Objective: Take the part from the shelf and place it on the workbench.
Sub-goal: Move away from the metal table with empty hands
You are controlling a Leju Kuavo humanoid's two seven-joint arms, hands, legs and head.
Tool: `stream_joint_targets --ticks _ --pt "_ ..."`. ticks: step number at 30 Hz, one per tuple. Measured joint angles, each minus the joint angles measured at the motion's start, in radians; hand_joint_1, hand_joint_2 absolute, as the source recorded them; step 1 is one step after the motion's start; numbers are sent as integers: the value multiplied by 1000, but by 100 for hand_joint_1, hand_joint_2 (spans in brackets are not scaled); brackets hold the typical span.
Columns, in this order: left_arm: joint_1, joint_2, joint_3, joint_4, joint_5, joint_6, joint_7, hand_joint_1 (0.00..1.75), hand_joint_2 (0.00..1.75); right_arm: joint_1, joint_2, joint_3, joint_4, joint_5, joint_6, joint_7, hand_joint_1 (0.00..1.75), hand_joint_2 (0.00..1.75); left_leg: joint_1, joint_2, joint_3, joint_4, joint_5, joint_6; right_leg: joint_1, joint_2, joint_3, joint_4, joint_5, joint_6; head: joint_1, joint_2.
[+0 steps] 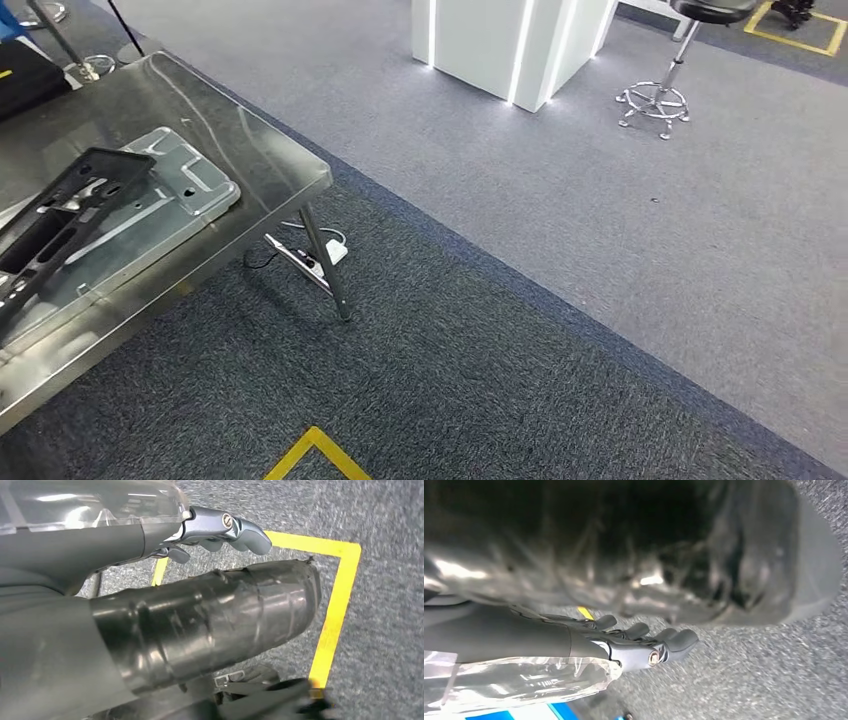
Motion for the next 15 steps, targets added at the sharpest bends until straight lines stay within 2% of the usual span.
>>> stream_joint_targets --ticks 1,2,3,5,6,7,9,10,11,13,14,15 --pt "2 0 0 0 0 0 0 0 0 1 0 2 0 1 1 0 0 0 0 -1 -7 9 10 0 0 13 -1 2 0 0 0 0" --pt "4 0 0 0 0 0 1 0 0 1 0 3 0 2 2 1 0 0 1 -4 8 -28 43 0 0 28 -1 4 0 1 0 0" --pt "4 0 0 0 1 0 1 0 0 2 0 5 0 4 3 1 0 0 3 -15 37 -94 85 2 0 43 -1 8 -1 3 0 0" --pt "3 1 0 0 1 0 0 0 0 1 0 7 0 10 5 6 0 0 5 -59 91 -222 137 6 1 68 -7 20 -4 12 0 0" --pt "3 1 0 0 2 0 -1 0 0 0 0 8 1 13 6 8 0 0 5 -75 103 -252 143 8 1 78 -11 24 -4 19 0 0" --pt "2 1 0 0 3 0 -2 0 0 0 0 10 1 16 7 11 0 0 3 -81 105 -260 139 11 0 88 -16 26 -3 26 0 0" --pt "1 1 0 0 6 0 -4 0 0 3 0 13 2 23 9 16 0 0 2 -59 107 -267 146 24 -4 100 -22 26 0 40 1 0" --pt "0 1 0 0 7 0 -6 0 0 4 0 14 3 27 11 17 0 0 2 -46 110 -272 151 32 -4 86 -28 36 -7 44 1 0" --pt "0 1 0 0 8 0 -8 0 0 4 0 15 3 30 13 17 0 0 3 -33 111 -277 156 40 -3 62 -42 63 -24 47 2 0" --pt "1 2 0 0 9 0 -12 0 0 2 0 18 3 34 19 17 0 0 1 -5 111 -281 159 49 -2 5 -93 169 -86 52 4 0" --pt "3 2 0 0 10 0 -12 0 0 1 0 20 3 35 22 16 0 0 -1 10 109 -281 158 51 -4 -9 -124 232 -114 55 4 0" --pt "4 2 0 0 10 0 -13 0 0 1 0 21 3 36 24 15 0 0 -2 26 109 -280 157 51 -6 -16 -145 277 -128 57 4 0"
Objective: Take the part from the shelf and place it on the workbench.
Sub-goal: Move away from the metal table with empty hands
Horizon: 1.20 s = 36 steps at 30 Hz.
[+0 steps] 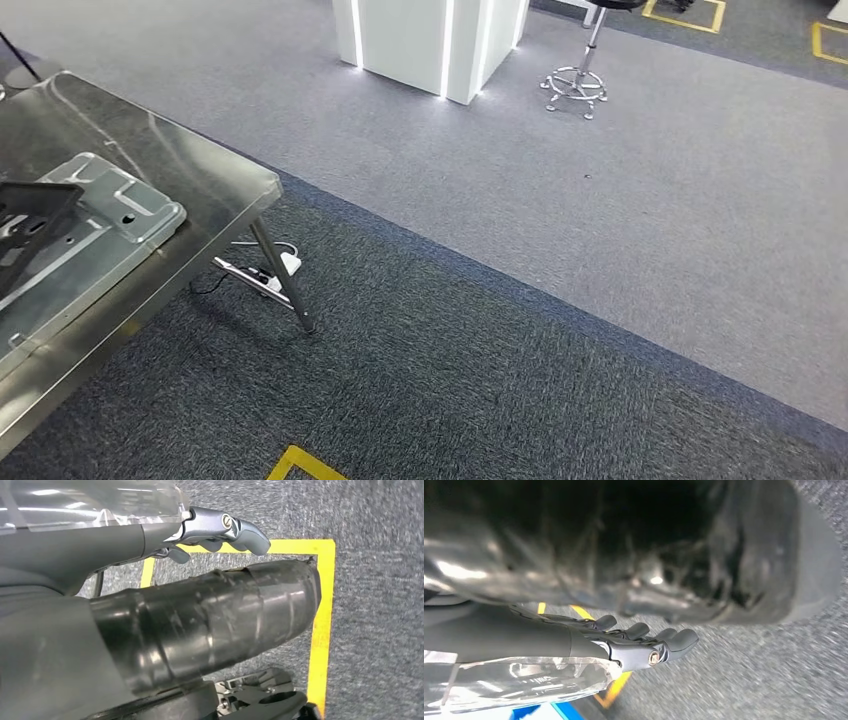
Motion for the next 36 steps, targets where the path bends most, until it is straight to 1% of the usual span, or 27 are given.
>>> stream_joint_targets --ticks 1,2,3,4,6,7,9,10,11,13,14,15,16,17,18,20,22,24,25,27,29,30,31,32,33,34,36 --pt "0 0 0 0 0 0 0 0 0 0 0 0 0 1 1 -1 0 0 -1 15 0 0 -1 0 -1 -5 -5 14 4 2 0 0" --pt "-1 1 0 0 0 0 0 0 0 1 0 1 0 2 1 -1 0 0 -1 28 1 1 -3 -2 -2 -10 10 -12 25 2 0 0" --pt "-2 1 0 0 1 0 -1 0 0 1 0 1 0 3 2 -2 0 0 -1 40 3 1 -6 -4 -2 -21 44 -72 58 1 0 0" --pt "-3 1 0 0 1 0 -1 0 0 0 0 2 0 5 2 -2 0 0 -2 51 6 1 -9 -7 1 -44 82 -143 84 -3 0 0" --pt "-4 1 0 0 1 1 -3 0 0 -2 0 5 0 9 2 -3 0 0 -5 67 12 2 -16 -18 8 -79 134 -240 112 -16 0 0" --pt "-5 2 0 0 2 1 -3 0 0 -3 0 7 0 11 2 -3 0 0 -7 75 16 2 -18 -24 13 -85 140 -254 112 -22 -1 0" --pt "-8 1 0 0 2 2 -5 0 0 -2 0 10 0 12 2 -3 0 0 -7 89 22 0 -23 -36 14 -63 139 -258 115 -35 -1 0" --pt "-10 1 0 0 2 2 -5 0 0 -1 0 10 0 12 2 -3 0 0 -5 78 22 7 -31 -41 11 -53 141 -262 118 -42 -1 0" --pt "-11 1 0 0 2 3 -6 0 0 -2 0 11 0 12 2 -3 0 0 -3 57 14 31 -50 -46 8 -41 143 -267 123 -49 -2 0" --pt "-10 1 0 0 2 3 -6 0 0 -5 0 12 0 12 2 -3 0 0 1 -1 -30 136 -113 -51 7 -19 144 -272 127 -60 -3 0" --pt "-9 1 0 0 2 3 -6 0 0 -5 -1 13 0 12 2 -3 0 0 2 -16 -63 204 -145 -53 8 -6 142 -272 127 -62 -3 0" --pt "-7 2 0 0 3 3 -6 0 0 -6 -1 13 0 13 2 -3 0 0 2 -23 -90 258 -162 -54 9 9 142 -271 126 -63 -3 0" --pt "-5 2 0 0 3 3 -7 0 0 -5 -1 14 0 13 3 -3 0 0 3 -25 -105 284 -160 -54 10 24 141 -269 126 -63 -3 0" --pt "-4 2 0 0 4 3 -7 0 0 -5 -1 14 0 14 3 -3 0 0 3 -27 -102 270 -136 -54 10 40 141 -266 125 -62 -3 0" --pt "-3 2 0 0 4 3 -8 0 0 -4 -1 14 0 14 3 -2 0 0 4 -33 -83 219 -97 -52 9 55 141 -262 124 -60 -3 0" --pt "-3 2 0 0 4 3 -9 0 0 -5 -1 14 0 16 4 -2 0 0 8 -76 -32 90 -32 -48 9 81 137 -251 120 -53 -3 0" --pt "-4 2 -1 0 4 3 -9 0 0 -6 -1 15 0 16 6 -2 0 0 8 -113 -9 29 -18 -44 8 103 127 -244 120 -41 -3 0" --pt "-6 1 -1 0 5 3 -9 0 0 -4 -1 15 0 17 6 -2 0 0 6 -103 -7 22 -18 -35 5 125 120 -245 125 -27 -3 0" --pt "-7 1 -1 0 5 3 -9 0 0 -2 -1 15 0 17 6 -2 0 0 7 -91 -4 16 -15 -29 4 121 117 -241 123 -23 -3 0" --pt "-8 1 -1 0 6 3 -8 0 0 -1 -2 15 0 19 6 -1 0 0 9 -63 1 5 -8 -15 7 74 91 -189 90 -17 0 0" --pt "-5 1 -1 0 6 2 -8 0 0 -3 -3 15 0 19 7 1 0 0 4 -32 4 1 -7 -7 7 16 31 -69 30 -13 3 0" --pt "-3 1 -1 0 6 2 -6 0 0 -3 -3 15 0 19 8 2 0 0 2 -16 4 2 -9 -5 5 4 1 -10 8 -10 3 0" --pt "-2 1 -1 0 6 2 -5 0 0 -3 -3 15 0 20 9 3 0 0 1 0 5 2 -11 -5 2 -2 -15 21 5 -8 3 0" --pt "-2 1 -1 0 6 2 -4 0 0 -2 -3 15 0 20 11 3 0 0 0 14 6 2 -13 -6 1 -6 -12 15 20 -7 3 0" --pt "-3 1 -1 0 6 2 -3 0 0 -1 -4 15 0 20 12 4 0 0 0 27 9 2 -16 -8 0 -14 11 -28 50 -7 3 0" --pt "-4 1 -1 0 6 2 -3 0 0 0 -4 15 0 21 14 4 0 0 0 38 13 3 -19 -10 0 -30 49 -98 85 -9 3 0" --pt "-5 1 -1 0 6 2 -3 0 0 -2 -5 15 0 22 15 4 0 0 -4 57 20 4 -28 -20 10 -66 111 -213 122 -19 3 0"
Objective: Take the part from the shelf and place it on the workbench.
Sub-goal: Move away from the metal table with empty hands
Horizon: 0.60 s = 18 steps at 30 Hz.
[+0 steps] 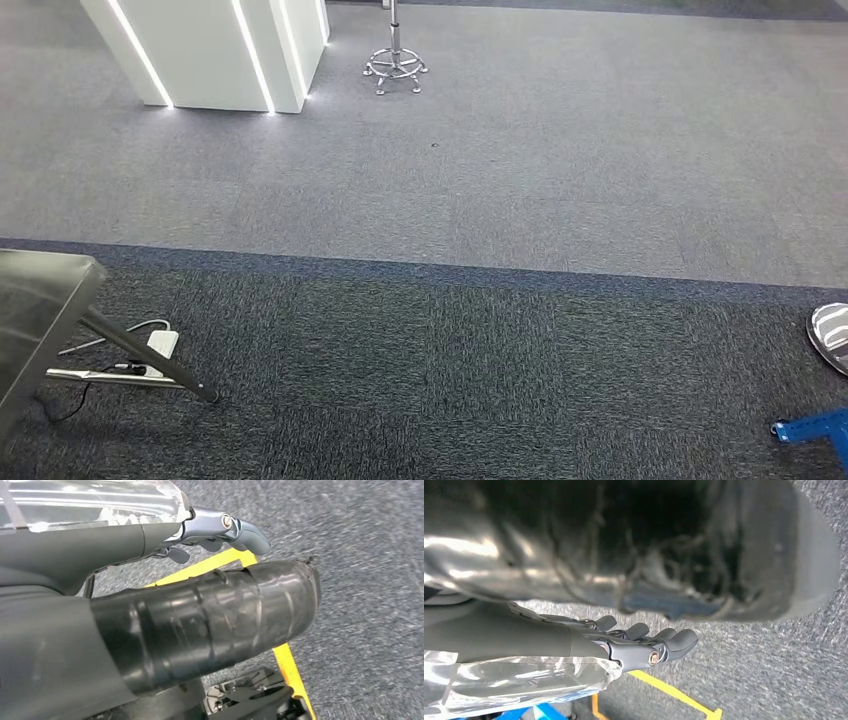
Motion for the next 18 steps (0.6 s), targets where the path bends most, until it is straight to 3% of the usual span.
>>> stream_joint_targets --ticks 1,3,5,6,8,9,10,11,12,13,15,17,18 --pt "-1 0 0 0 0 0 0 0 0 -1 0 0 0 0 0 0 0 0 -2 8 3 0 -4 -5 5 -9 13 -26 2 -6 0 0" --pt "-4 -1 0 0 0 0 0 0 0 1 -1 0 0 1 0 0 0 0 -3 23 11 -2 -9 -15 9 5 14 -34 0 -17 0 0" --pt "-8 -2 0 0 0 0 -1 0 0 3 -1 0 0 0 0 0 0 0 1 2 13 13 -24 -25 5 23 17 -41 3 -29 0 0" --pt "-9 -2 0 0 0 0 -1 0 0 3 -1 0 0 1 0 0 0 0 4 -23 0 46 -46 -29 2 33 20 -45 6 -36 -1 0" --pt "-5 -2 0 0 1 0 -2 0 0 1 -1 0 0 1 0 1 0 0 7 -71 -56 165 -107 -35 0 54 21 -47 8 -44 -1 0" --pt "-3 -2 0 0 1 0 -2 0 0 1 -1 0 0 1 0 1 0 0 7 -79 -90 231 -132 -37 0 67 20 -46 8 -45 -1 0" --pt "-1 -2 0 0 2 0 -1 0 0 1 -1 0 0 2 0 2 0 0 7 -81 -115 273 -140 -38 1 81 20 -44 8 -46 -1 0" --pt "1 -2 0 0 2 0 -1 0 0 1 -1 0 0 2 0 3 0 0 7 -82 -125 283 -127 -39 1 95 20 -42 7 -45 -1 0" --pt "1 -2 0 0 2 0 -1 0 0 2 -1 0 0 3 0 4 0 0 8 -84 -117 252 -96 -38 0 109 21 -40 6 -44 -1 0" --pt "1 -2 0 0 2 0 -1 0 0 2 -1 0 0 3 0 5 0 0 9 -94 -94 191 -54 -37 0 123 22 -37 5 -42 -1 0" --pt "2 -2 0 0 2 0 0 0 0 1 -1 1 0 4 0 8 0 0 13 -143 -48 71 1 -32 0 148 18 -29 2 -34 -1 0" --pt "1 -2 0 0 2 0 1 0 0 1 0 1 0 6 0 11 0 0 13 -172 -35 28 8 -23 0 169 9 -25 4 -21 -1 0" --pt "1 -2 0 0 3 0 1 0 0 2 0 1 0 6 0 12 0 0 10 -163 -34 25 11 -16 -2 179 5 -27 7 -13 -1 0"
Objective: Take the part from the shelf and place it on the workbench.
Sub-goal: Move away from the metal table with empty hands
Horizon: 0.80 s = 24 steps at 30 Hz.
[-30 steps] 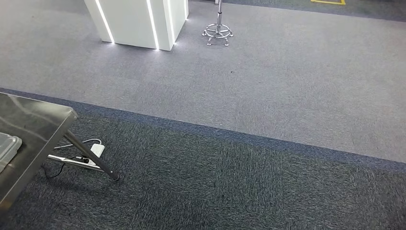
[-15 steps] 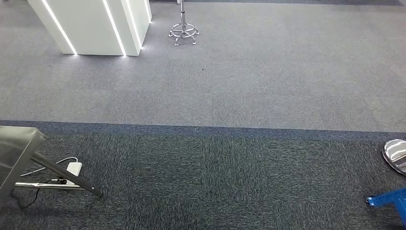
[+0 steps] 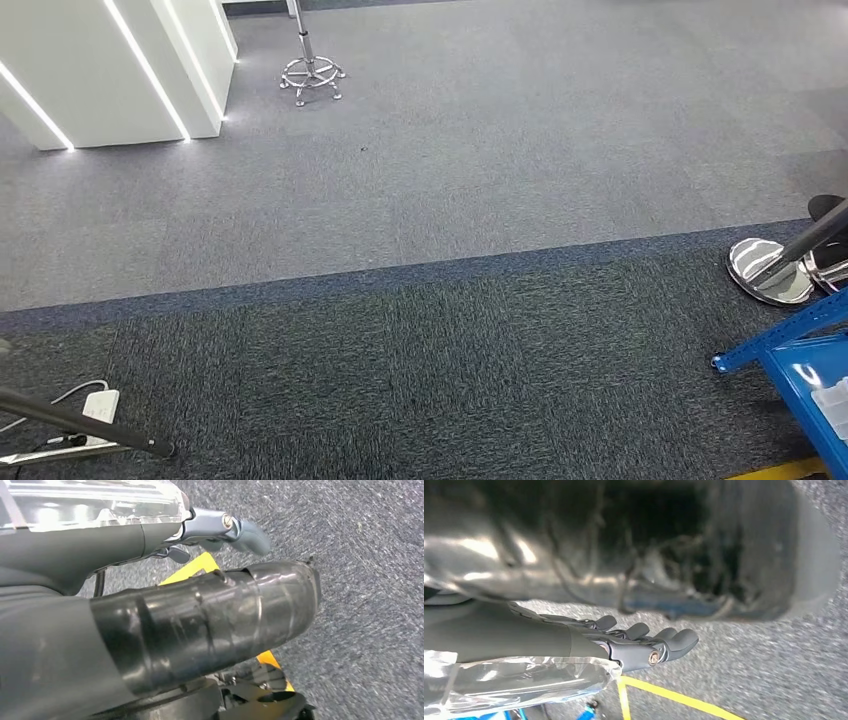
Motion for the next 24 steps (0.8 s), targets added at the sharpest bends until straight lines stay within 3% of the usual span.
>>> stream_joint_targets --ticks 1,3,5,7,8,9,10,12,14,16,18,20,22,23,24 --pt "0 0 0 0 0 0 0 0 0 2 0 0 0 1 0 0 0 0 0 12 2 -4 4 8 -2 3 -2 0 1 6 0 0" --pt "-2 0 0 0 0 0 0 0 0 5 -1 0 0 1 0 1 0 0 1 38 7 -16 14 24 -1 -35 -17 30 -19 15 1 0" --pt "0 0 0 0 0 0 0 0 0 3 -1 0 0 2 0 1 0 0 -1 67 7 -22 18 33 1 -95 -66 134 -80 21 3 0" --pt "4 0 0 0 0 0 0 0 0 2 -1 0 0 2 0 1 0 0 -5 99 5 -22 16 36 -2 -115 -124 252 -129 27 4 0" --pt "4 0 0 0 0 0 0 0 0 3 -1 0 0 2 0 1 0 0 -6 114 5 -22 15 36 -4 -118 -131 270 -127 28 4 0" --pt "4 0 0 0 0 0 0 0 0 5 -1 0 0 2 0 1 0 0 -6 128 6 -22 14 35 -5 -122 -119 251 -108 28 4 0" --pt "3 0 0 0 0 0 0 0 0 6 -1 0 0 2 0 1 0 0 -7 140 8 -22 12 34 -5 -131 -86 192 -75 27 4 0" --pt "1 -1 0 0 0 0 0 0 0 5 -2 0 0 2 0 1 0 0 -9 160 16 -21 6 27 1 -173 -9 53 -25 16 4 0" --pt "1 -1 0 0 0 0 -1 0 0 3 -2 0 0 3 0 1 0 0 -11 176 22 -21 0 16 11 -198 23 -9 -13 1 4 0" --pt "-2 -2 0 0 1 0 -1 0 0 4 -2 0 0 3 0 1 0 0 -11 191 28 -24 -3 5 12 -180 23 -14 -12 -11 4 0" --pt "-5 -4 0 0 1 0 -2 0 0 6 -2 0 0 3 0 1 0 0 -8 163 25 -4 -22 -7 5 -158 29 -28 -4 -24 2 0" --pt "-5 -4 0 0 1 0 -2 0 0 4 -2 0 0 3 0 1 0 0 -2 105 -16 91 -78 -16 1 -136 32 -36 2 -32 0 0" --pt "-2 -4 0 0 1 0 -1 0 0 2 -1 0 0 3 0 1 0 0 -1 83 -83 225 -133 -21 1 -110 30 -35 3 -35 -1 0" --pt "1 -4 0 0 2 0 -1 0 0 3 0 0 0 3 0 2 0 0 -1 81 -103 260 -135 -23 1 -95 31 -34 3 -36 -1 0" --pt "2 -4 0 0 2 0 -1 0 0 4 0 0 0 3 0 3 0 0 -1 80 -106 257 -116 -23 1 -80 32 -32 3 -35 -1 0"
